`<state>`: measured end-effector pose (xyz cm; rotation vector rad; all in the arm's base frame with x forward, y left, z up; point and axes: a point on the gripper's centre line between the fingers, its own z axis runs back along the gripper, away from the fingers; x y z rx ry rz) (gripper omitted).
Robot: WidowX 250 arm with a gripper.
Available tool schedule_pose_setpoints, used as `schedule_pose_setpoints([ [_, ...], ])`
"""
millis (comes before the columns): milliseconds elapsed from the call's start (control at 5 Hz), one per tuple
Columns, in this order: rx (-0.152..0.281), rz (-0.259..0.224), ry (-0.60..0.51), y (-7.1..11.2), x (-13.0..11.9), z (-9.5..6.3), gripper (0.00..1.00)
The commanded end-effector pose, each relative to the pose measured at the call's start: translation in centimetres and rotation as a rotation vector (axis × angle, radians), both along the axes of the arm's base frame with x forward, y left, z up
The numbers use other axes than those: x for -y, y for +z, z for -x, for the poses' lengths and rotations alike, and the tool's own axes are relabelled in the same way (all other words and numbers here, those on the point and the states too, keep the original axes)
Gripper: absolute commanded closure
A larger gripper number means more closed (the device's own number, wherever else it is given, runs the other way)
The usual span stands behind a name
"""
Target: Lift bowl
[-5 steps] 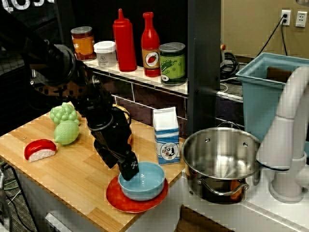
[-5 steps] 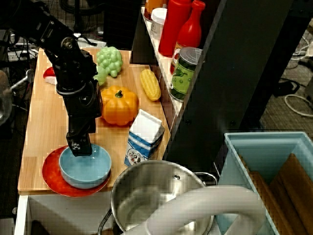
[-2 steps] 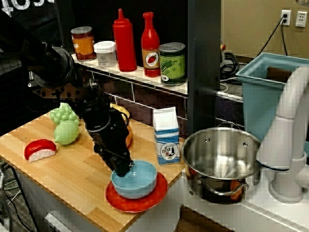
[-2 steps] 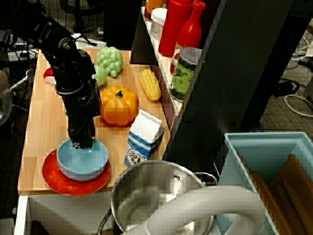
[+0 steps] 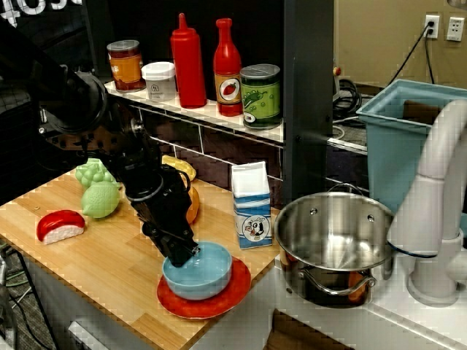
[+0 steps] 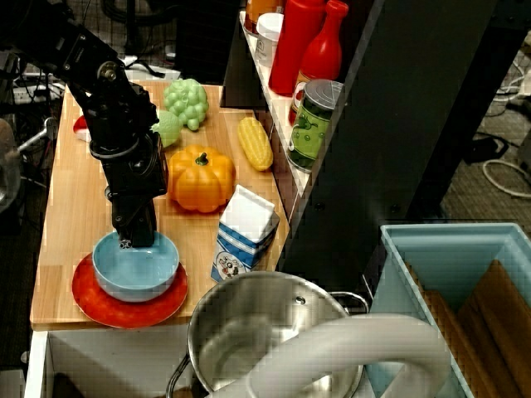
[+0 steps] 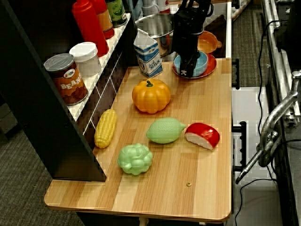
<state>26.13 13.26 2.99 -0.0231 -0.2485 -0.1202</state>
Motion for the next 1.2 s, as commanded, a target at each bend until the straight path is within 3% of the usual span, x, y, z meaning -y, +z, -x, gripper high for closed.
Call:
schedule_pose_setpoints([
  [0,0.007,-0.006,-0.023,2.6,-1.9,-0.6,1.00],
  [200,-0.029,0.064,-0.048,5.9,-2.8,-0.5,1.00],
  [400,-0.004,0.138,-0.053,9.9,-3.8,-0.1,1.00],
  [1000,0.052,0.255,-0.077,18.2,-4.9,1.1,1.00],
])
